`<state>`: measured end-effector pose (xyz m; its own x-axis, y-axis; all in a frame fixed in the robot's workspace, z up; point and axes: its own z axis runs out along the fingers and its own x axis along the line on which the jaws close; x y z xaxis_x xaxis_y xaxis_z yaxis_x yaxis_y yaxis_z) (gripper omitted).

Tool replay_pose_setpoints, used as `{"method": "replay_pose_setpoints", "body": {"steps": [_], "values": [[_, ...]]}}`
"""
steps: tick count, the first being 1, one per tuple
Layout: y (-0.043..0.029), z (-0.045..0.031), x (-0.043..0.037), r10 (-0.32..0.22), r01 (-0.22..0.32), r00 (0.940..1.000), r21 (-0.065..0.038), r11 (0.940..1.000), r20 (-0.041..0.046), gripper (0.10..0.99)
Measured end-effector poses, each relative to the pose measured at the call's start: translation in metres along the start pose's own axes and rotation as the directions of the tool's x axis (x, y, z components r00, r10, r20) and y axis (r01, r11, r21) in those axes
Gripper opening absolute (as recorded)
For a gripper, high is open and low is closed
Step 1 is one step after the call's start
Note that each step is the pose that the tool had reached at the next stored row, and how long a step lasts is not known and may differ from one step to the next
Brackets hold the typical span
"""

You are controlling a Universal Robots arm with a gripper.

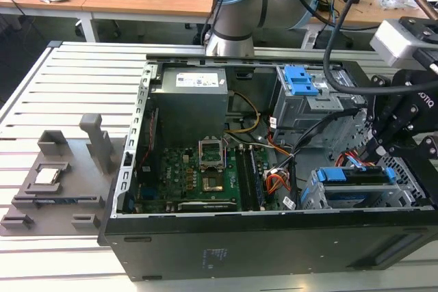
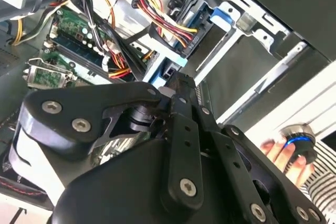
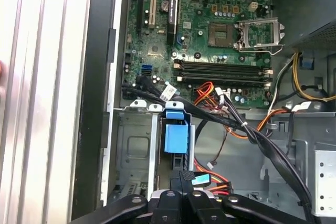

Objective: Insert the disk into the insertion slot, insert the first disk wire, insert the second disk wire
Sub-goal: 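Insert the second disk wire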

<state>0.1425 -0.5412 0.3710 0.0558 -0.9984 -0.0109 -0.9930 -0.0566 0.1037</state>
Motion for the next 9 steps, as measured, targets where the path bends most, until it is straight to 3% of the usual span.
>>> {"method": "replay_pose_setpoints", "body": {"steps": [3, 9], "values": [[0.0006, -0.0062, -0.0002, 0.0, 0.0, 1.0, 0.0, 1.0, -0.0003, 0.106], [0.0007, -0.007, -0.0002, 0.0, 0.0, 1.0, 0.0, 1.0, -0.0002, 0.106]]}}
